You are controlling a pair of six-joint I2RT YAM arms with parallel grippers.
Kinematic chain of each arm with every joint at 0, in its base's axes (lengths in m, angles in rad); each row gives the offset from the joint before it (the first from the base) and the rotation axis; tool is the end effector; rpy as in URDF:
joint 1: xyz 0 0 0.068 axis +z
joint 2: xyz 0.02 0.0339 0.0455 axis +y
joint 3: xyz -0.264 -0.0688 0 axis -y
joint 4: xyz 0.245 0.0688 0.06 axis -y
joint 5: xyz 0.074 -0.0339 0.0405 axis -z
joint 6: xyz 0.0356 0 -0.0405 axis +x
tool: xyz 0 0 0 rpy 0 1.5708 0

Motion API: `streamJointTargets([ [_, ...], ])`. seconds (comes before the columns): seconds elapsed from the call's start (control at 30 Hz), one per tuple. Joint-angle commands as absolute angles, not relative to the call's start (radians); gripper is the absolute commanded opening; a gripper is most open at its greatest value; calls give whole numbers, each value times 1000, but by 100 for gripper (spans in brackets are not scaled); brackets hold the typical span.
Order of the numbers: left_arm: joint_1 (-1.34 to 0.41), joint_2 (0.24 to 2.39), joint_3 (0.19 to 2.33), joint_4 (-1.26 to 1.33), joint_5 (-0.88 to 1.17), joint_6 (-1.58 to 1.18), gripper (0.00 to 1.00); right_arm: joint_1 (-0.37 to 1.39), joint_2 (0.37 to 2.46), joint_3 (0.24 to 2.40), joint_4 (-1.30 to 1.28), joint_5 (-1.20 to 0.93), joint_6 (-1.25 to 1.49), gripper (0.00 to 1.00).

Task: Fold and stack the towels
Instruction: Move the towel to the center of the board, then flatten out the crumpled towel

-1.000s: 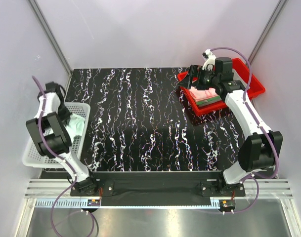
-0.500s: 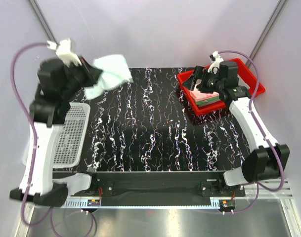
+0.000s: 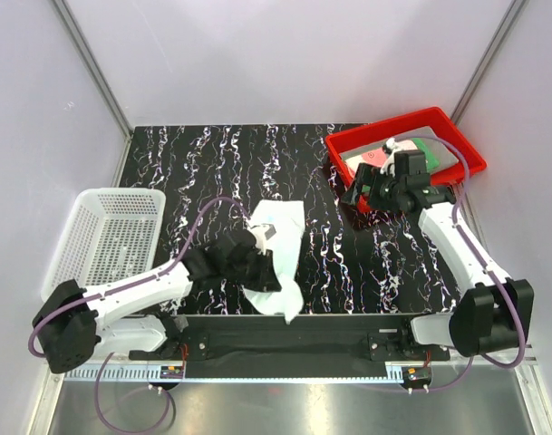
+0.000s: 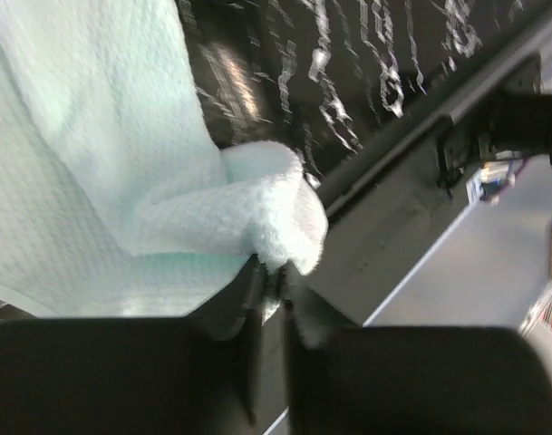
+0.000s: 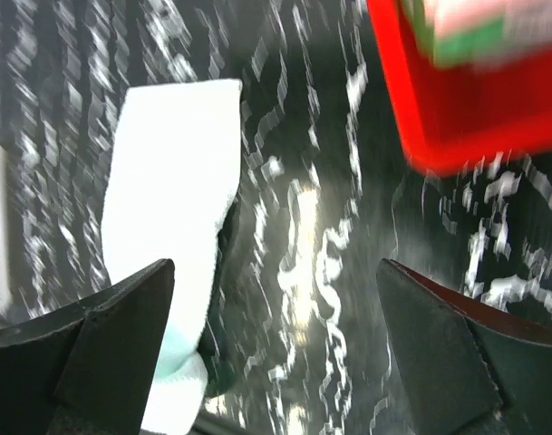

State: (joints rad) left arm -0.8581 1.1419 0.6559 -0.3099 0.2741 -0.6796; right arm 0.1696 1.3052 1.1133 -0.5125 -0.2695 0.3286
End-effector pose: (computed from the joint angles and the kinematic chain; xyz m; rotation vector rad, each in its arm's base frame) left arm 0.1435 -0.1808 0.2148 0.3761 2.5670 -0.9917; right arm 0.2795 0.0575 0.3103 0.0390 2.3084 0.5655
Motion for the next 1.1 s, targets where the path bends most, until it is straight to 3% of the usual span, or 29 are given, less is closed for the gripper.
streamJointTargets([
  [0.0, -948, 1132, 667, -90, 193, -768, 22, 205, 1313, 1109, -512, -255, 307, 100],
  [0.13, -947, 1137, 776, -277, 50, -735, 45, 278, 1411, 1166, -494, -252, 298, 100],
  [0.23, -820, 1146, 909, -452, -127, -672, 53, 333, 1506, 1212, -439, -244, 307, 95],
  [0.33, -574, 1189, 949, -447, -46, -628, 54, 376, 1641, 1277, -402, -236, 287, 76],
  [0.37, -524, 1227, 966, -439, -16, -621, 54, 383, 1678, 1302, -406, -227, 272, 64],
  [0.43, -410, 1271, 983, -411, -6, -611, 54, 399, 1779, 1373, -414, -216, 255, 59],
  [0.63, -310, 1434, 974, -304, 202, -641, 51, 413, 1991, 1512, -446, -172, 187, 57],
  [0.97, -310, 1428, 888, -244, 226, -620, 51, 485, 2157, 1591, -448, -112, 129, 57],
  [1.07, -310, 1416, 877, -247, 219, -615, 51, 529, 2203, 1627, -514, -6, 120, 57],
])
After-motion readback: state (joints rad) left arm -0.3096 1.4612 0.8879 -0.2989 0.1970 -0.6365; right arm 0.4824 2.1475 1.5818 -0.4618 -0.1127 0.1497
